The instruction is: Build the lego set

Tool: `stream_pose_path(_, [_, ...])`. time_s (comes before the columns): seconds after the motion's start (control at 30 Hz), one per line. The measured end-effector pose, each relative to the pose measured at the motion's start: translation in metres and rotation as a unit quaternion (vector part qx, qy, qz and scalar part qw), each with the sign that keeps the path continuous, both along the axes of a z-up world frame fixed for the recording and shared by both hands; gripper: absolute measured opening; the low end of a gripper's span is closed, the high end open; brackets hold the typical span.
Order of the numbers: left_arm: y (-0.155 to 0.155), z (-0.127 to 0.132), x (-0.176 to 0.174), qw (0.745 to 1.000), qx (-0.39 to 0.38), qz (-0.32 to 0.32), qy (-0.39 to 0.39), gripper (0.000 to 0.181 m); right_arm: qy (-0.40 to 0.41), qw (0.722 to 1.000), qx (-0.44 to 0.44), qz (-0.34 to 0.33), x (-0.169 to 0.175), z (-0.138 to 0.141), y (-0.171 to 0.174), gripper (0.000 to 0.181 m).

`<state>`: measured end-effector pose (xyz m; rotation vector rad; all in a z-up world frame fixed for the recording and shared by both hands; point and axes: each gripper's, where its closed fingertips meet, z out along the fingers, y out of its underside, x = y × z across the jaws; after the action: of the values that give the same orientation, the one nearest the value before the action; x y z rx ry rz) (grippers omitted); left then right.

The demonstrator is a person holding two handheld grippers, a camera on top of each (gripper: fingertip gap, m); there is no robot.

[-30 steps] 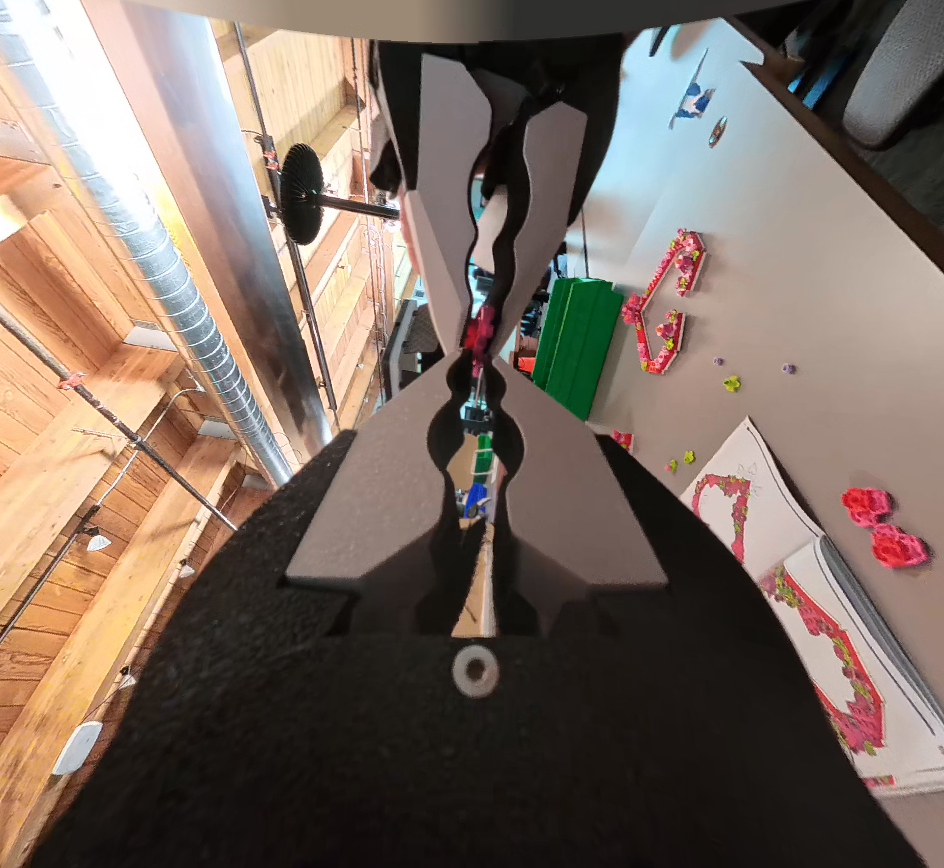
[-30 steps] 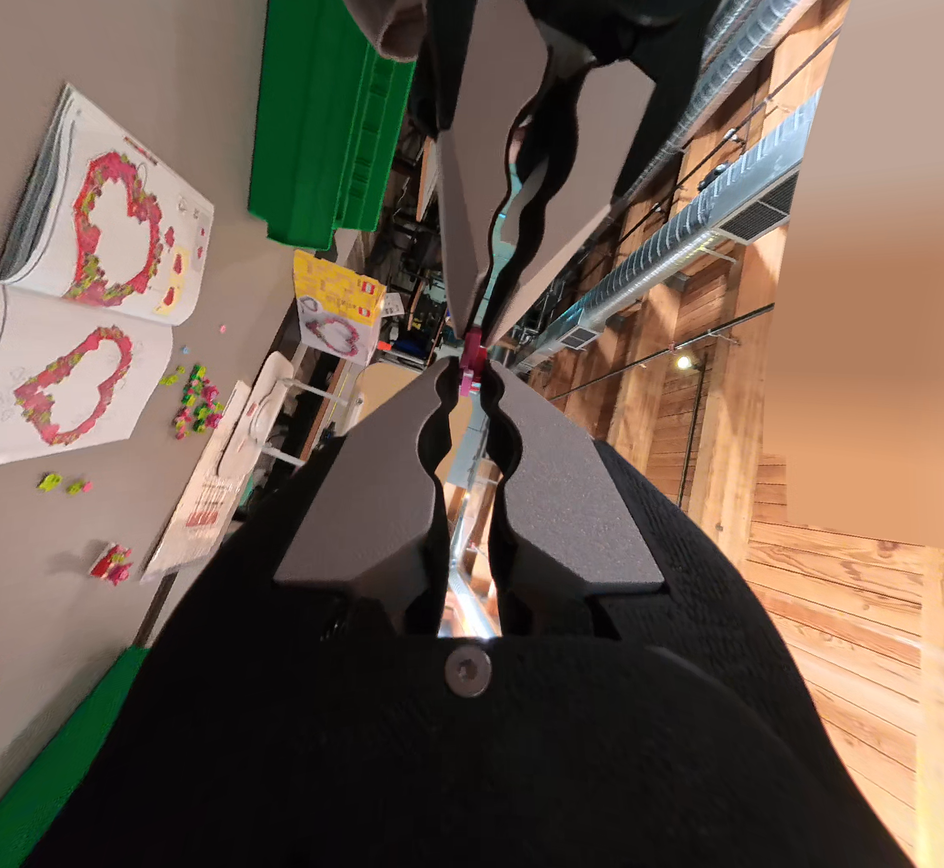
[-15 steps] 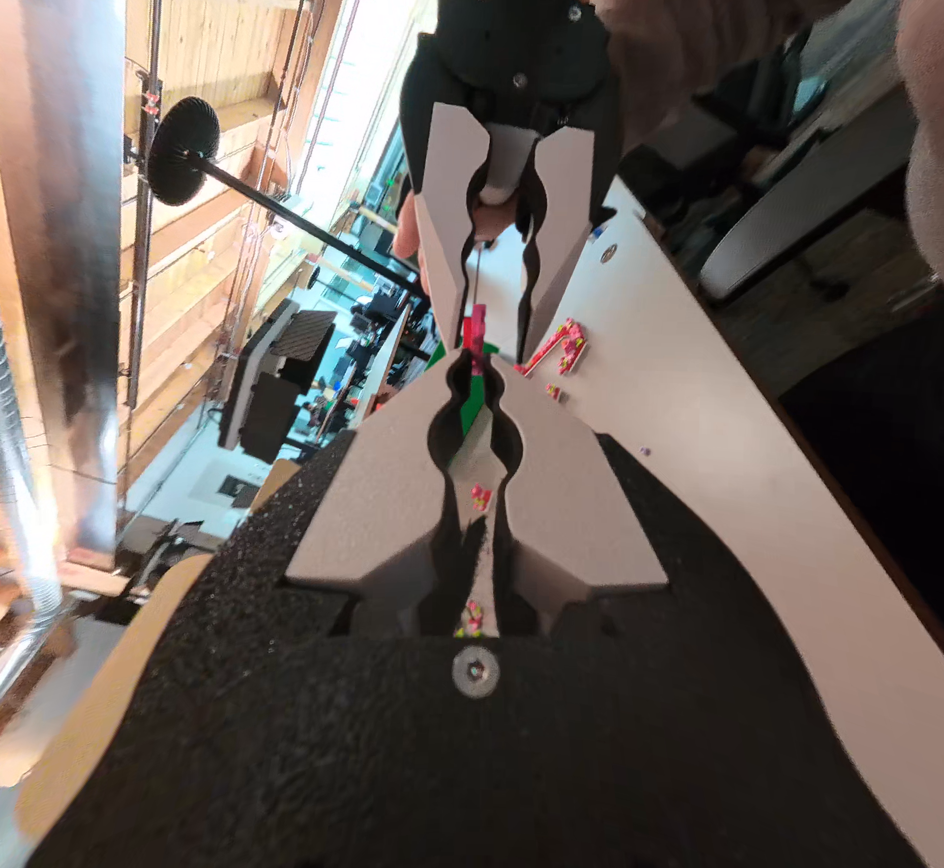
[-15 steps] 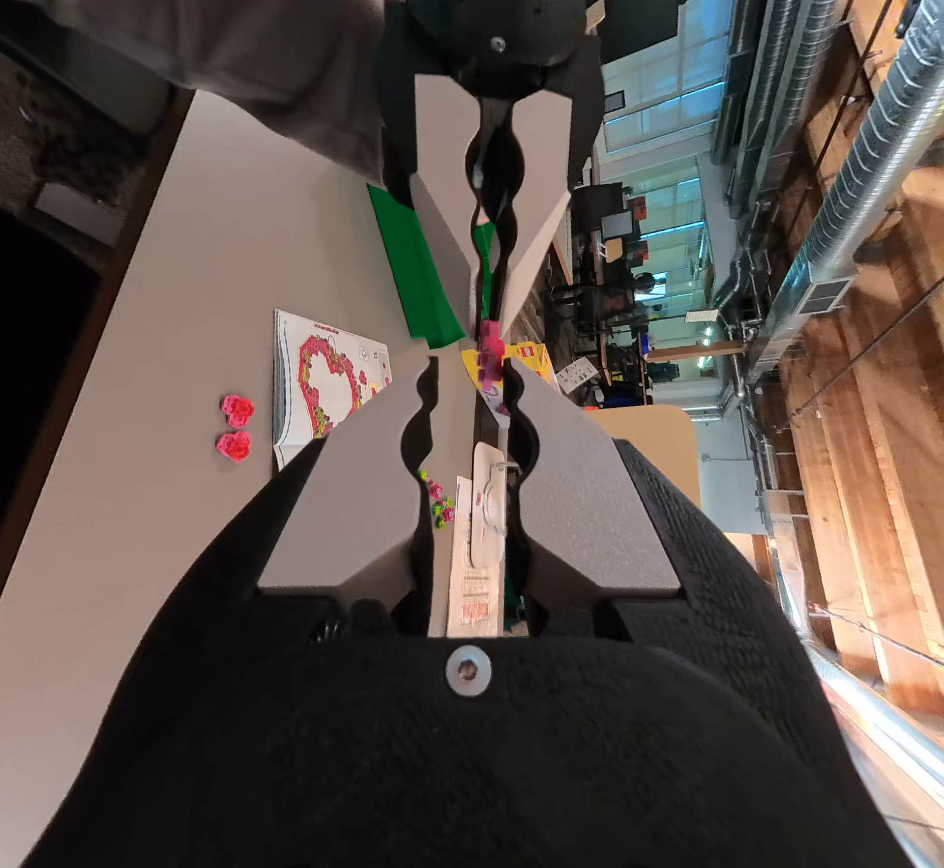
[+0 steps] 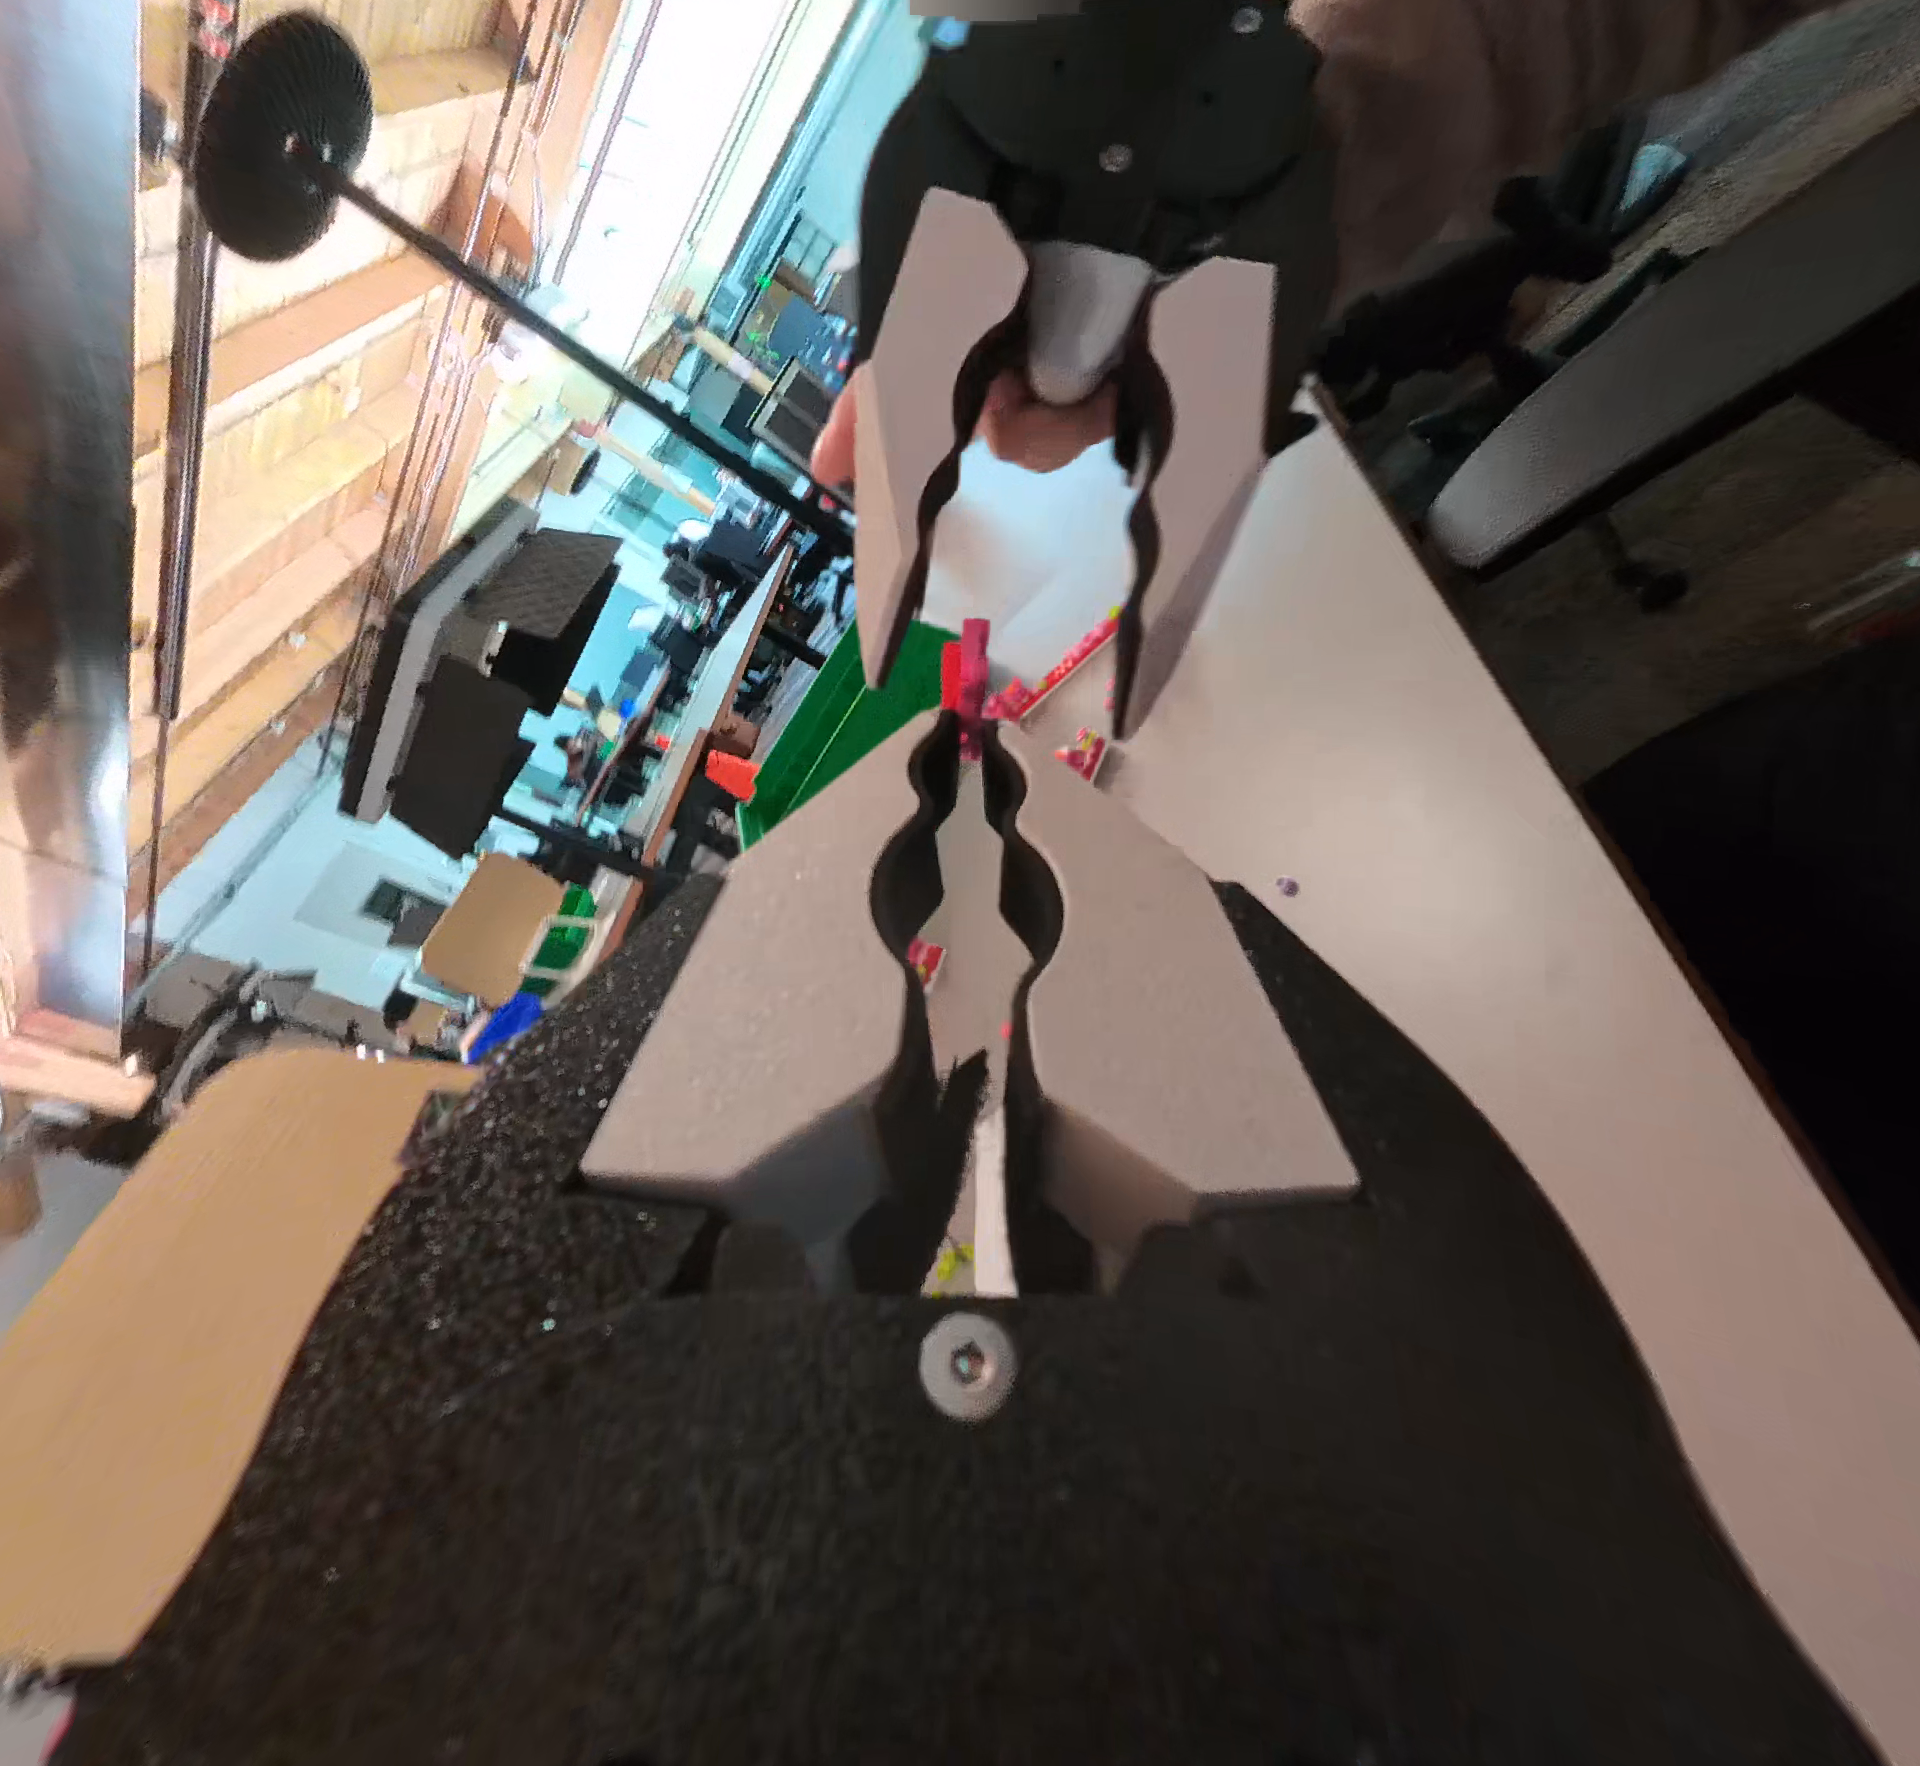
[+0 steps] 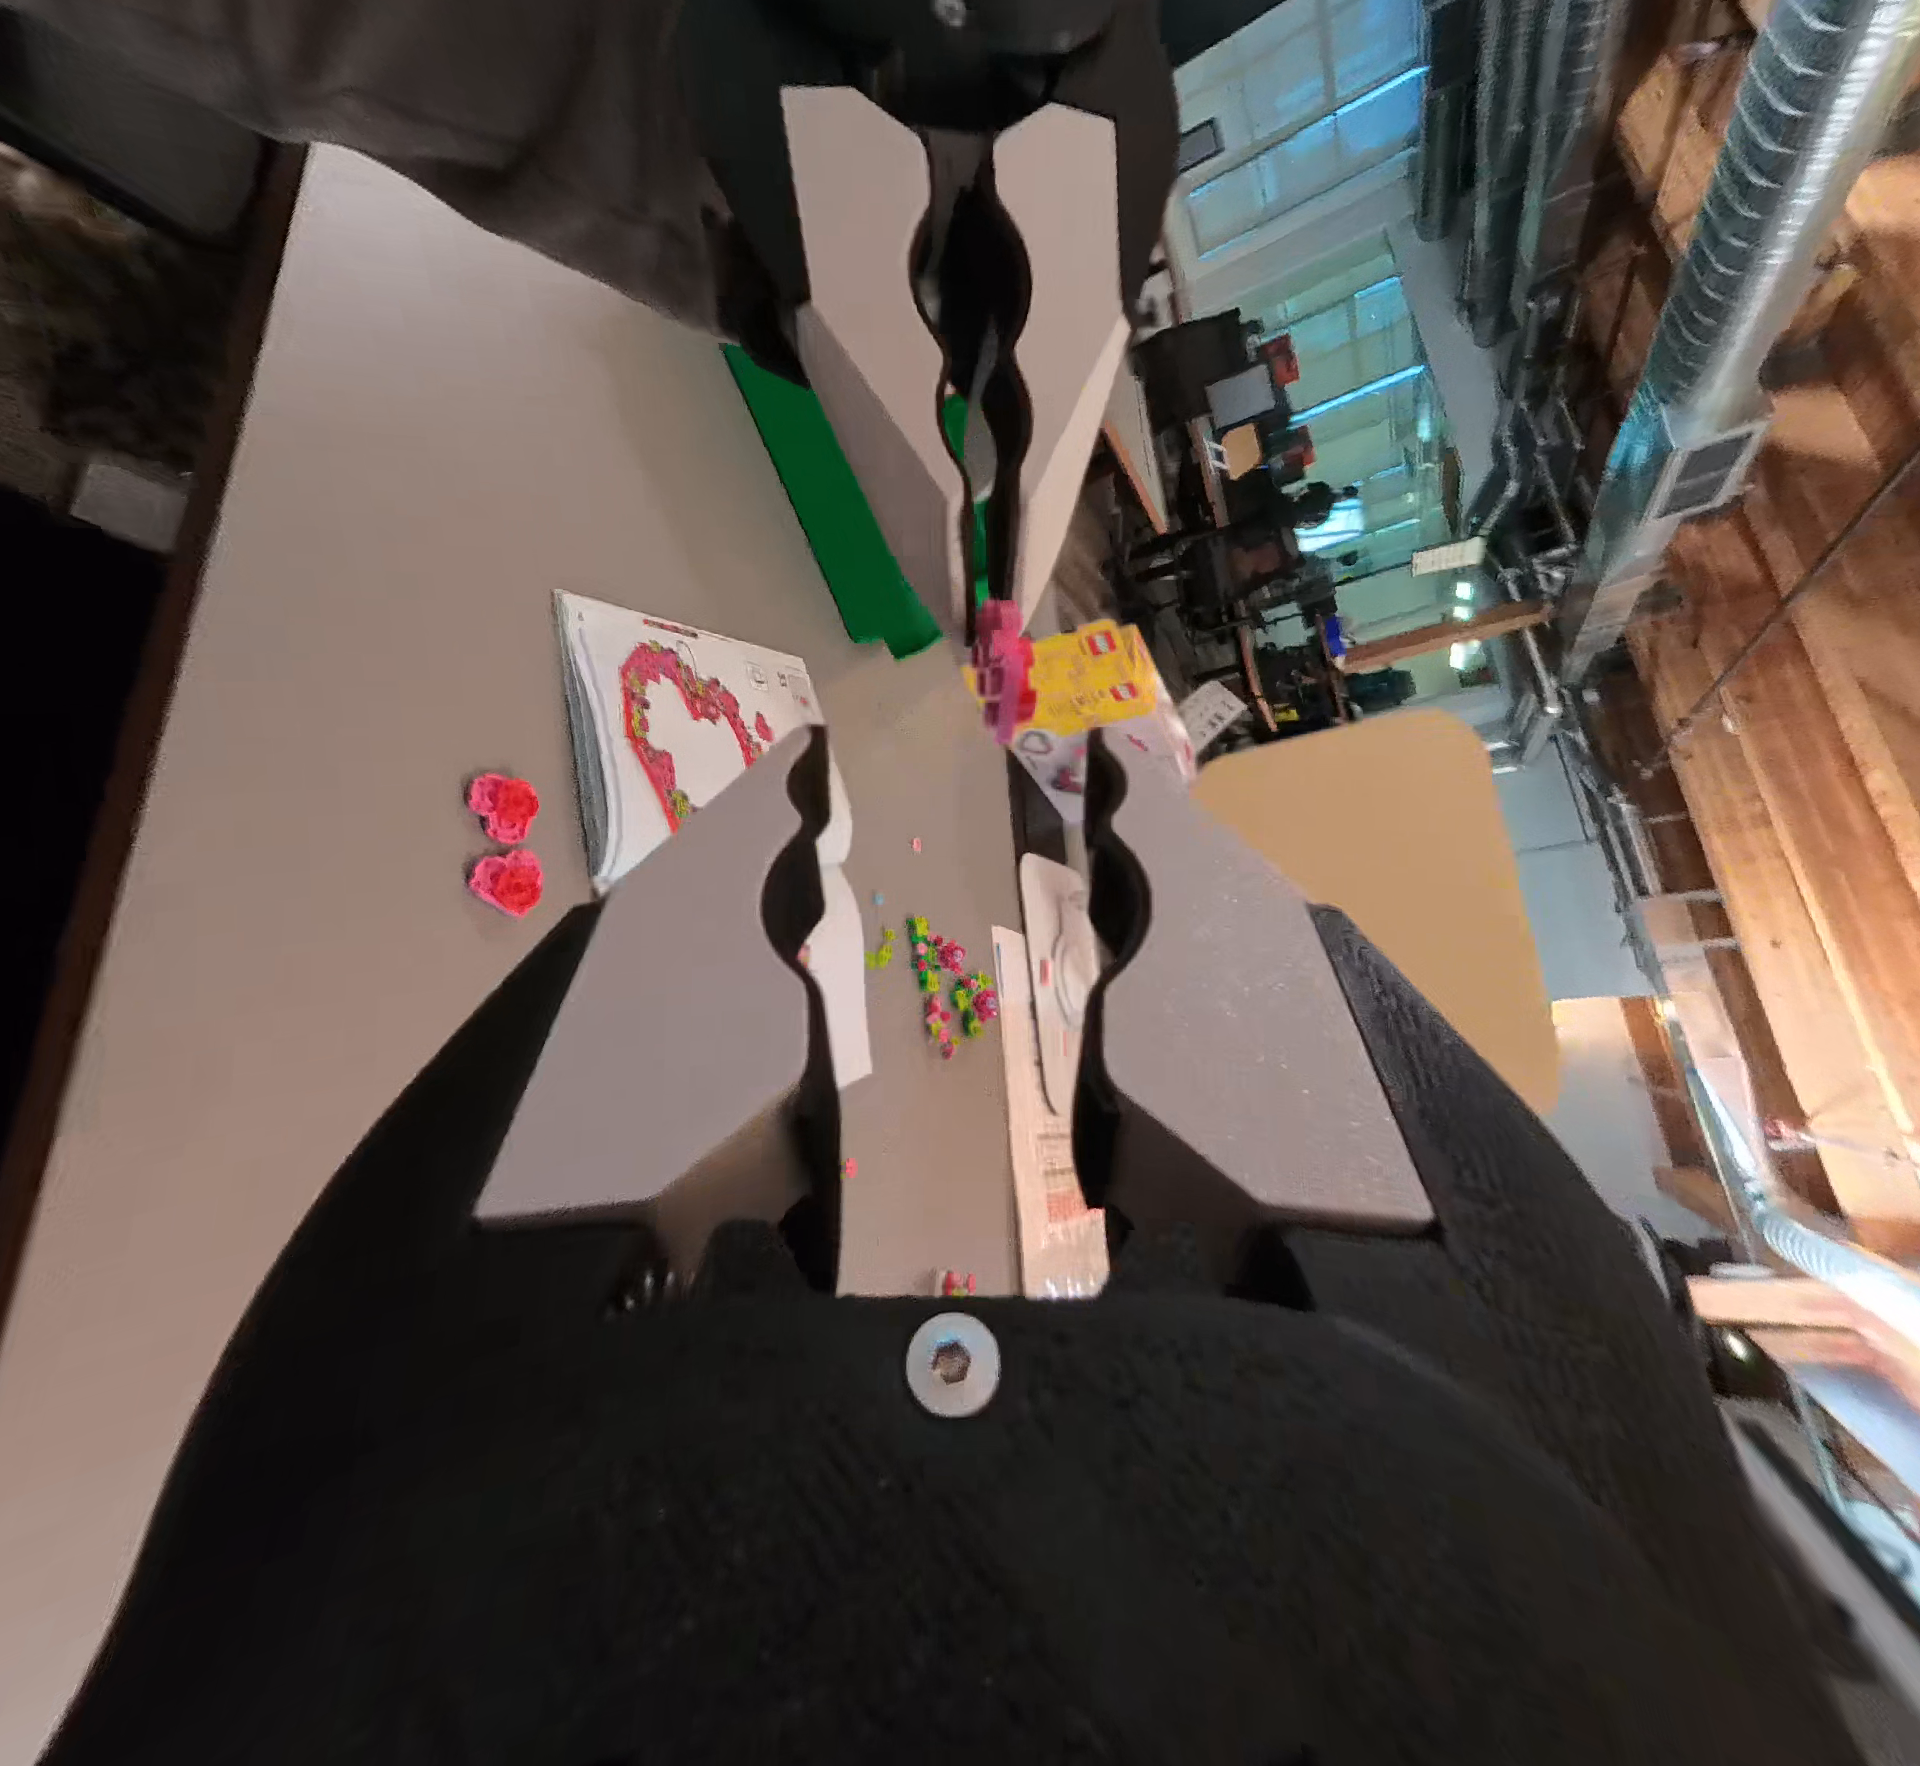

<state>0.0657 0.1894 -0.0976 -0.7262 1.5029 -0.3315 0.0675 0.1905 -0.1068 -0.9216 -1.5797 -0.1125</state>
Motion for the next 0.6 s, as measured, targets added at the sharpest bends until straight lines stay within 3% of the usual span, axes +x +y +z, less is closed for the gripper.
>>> stream_pose_path(0.03, [0.010, -0.003, 0.003, 1.000, -0.017, 0.018, -0.005, 0.002, 0.020, 1.000, 0.008, -0.004, 0.008, -0.001, 0.007, 0.050])
stream_pose_path(0.13, [0.047, -0.012, 0.010, 0.988, -0.123, 0.077, -0.043, 0.002, 0.136, 0.987, 0.083, -0.009, 0.052, 0.005, 0.030, 0.040])
stream_pose_path(0.2, [0.063, -0.022, 0.017, 0.965, -0.239, 0.076, -0.074, 0.002, 0.245, 0.958, 0.129, -0.069, 0.111, 0.007, 0.061, 0.029])
stream_pose_path(0.27, [0.072, -0.033, 0.025, 0.931, -0.349, 0.052, -0.095, 0.002, 0.332, 0.923, 0.126, -0.150, 0.177, -0.010, 0.092, 0.028])
stream_pose_path(0.33, [0.079, -0.044, 0.033, 0.891, -0.441, 0.024, -0.104, 0.002, 0.369, 0.899, 0.118, -0.204, 0.224, -0.033, 0.108, 0.028])
stream_pose_path(0.47, [0.091, -0.064, 0.048, 0.809, -0.578, -0.027, -0.102, 0.002, 0.414, 0.871, 0.072, -0.253, 0.278, -0.065, 0.131, 0.029])
stream_pose_path(0.6, [0.102, -0.094, 0.062, 0.792, -0.607, -0.009, -0.065, 0.002, 0.428, 0.856, 0.082, -0.279, 0.320, -0.056, 0.157, 0.028])
